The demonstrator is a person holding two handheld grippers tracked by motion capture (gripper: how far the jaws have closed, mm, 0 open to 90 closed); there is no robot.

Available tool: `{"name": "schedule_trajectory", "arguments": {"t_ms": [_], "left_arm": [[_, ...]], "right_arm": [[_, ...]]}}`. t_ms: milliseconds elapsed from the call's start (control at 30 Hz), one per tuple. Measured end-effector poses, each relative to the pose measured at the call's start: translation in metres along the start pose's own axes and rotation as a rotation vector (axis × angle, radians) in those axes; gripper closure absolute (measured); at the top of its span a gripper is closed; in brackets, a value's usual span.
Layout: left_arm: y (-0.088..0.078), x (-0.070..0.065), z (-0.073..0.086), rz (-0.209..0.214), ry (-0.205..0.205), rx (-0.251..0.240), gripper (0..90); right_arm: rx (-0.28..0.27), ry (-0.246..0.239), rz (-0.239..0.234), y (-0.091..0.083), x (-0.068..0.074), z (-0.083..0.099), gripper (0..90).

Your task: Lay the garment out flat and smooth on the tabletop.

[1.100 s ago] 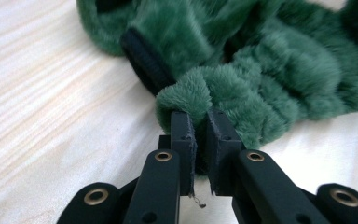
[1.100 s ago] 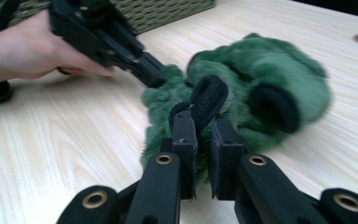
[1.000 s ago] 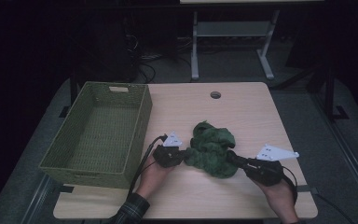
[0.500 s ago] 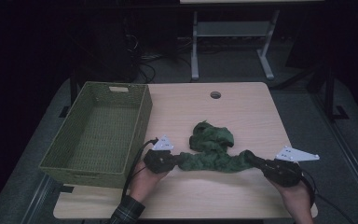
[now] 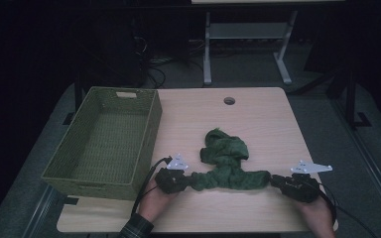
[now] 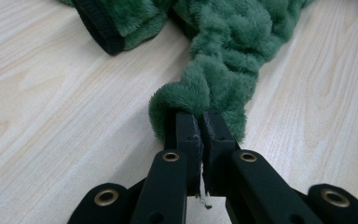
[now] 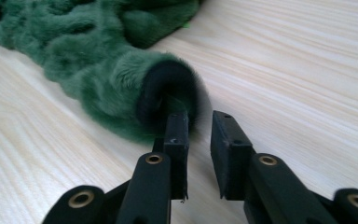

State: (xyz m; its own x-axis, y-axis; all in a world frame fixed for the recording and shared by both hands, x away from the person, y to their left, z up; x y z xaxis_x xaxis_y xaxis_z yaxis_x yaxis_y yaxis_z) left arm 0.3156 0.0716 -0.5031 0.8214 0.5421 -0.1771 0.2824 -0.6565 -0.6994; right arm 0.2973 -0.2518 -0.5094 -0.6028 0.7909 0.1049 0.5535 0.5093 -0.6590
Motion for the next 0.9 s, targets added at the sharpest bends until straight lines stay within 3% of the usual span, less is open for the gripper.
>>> {"name": "schedule_trajectory", "arguments": {"t_ms": [167,233,367,467,667,900], "left_arm": [[-0.003,-0.002,-0.001,0.012,0.004,-0.006,85.0],[-0.008,-0.005,-0.002,0.005,0.025,-0.005,80.9],[-0.014,-0.006,-0.004,-0.008,0.032,-0.021,74.2],[-0.018,-0.005,-0.008,-0.018,0.029,-0.04,64.4],[-0.013,0.005,-0.018,-0.041,0.023,-0.038,51.1],[-0.003,0.028,-0.036,-0.081,-0.009,-0.065,46.1]], "right_arm": [[-0.037,0.029,0.045,-0.016,-0.012,0.005,74.4],[-0.056,0.04,0.042,-0.021,-0.012,0.005,74.4],[-0.064,0.027,0.026,-0.019,-0.008,0.001,72.6],[-0.069,0.007,0.005,-0.014,-0.003,-0.007,69.1],[-0.092,-0.015,-0.021,-0.009,0.005,-0.024,65.0],[-0.11,-0.03,-0.061,0.0,0.013,-0.051,57.0]]}}
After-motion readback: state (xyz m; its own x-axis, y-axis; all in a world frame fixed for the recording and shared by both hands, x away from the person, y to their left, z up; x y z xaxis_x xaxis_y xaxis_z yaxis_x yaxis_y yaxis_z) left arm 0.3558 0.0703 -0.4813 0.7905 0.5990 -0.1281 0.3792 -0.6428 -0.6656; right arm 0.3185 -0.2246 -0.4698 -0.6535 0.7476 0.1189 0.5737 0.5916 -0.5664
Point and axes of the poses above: each handheld gripper's, and its own axes: y roughly forward along the jaws, z roughly out of its underside, x roughly to its left, the point moved 7 cm from there along y, roughly forward along the jaws, and after that the axes turned 3 degrees about -y, right-handed, at the moved point
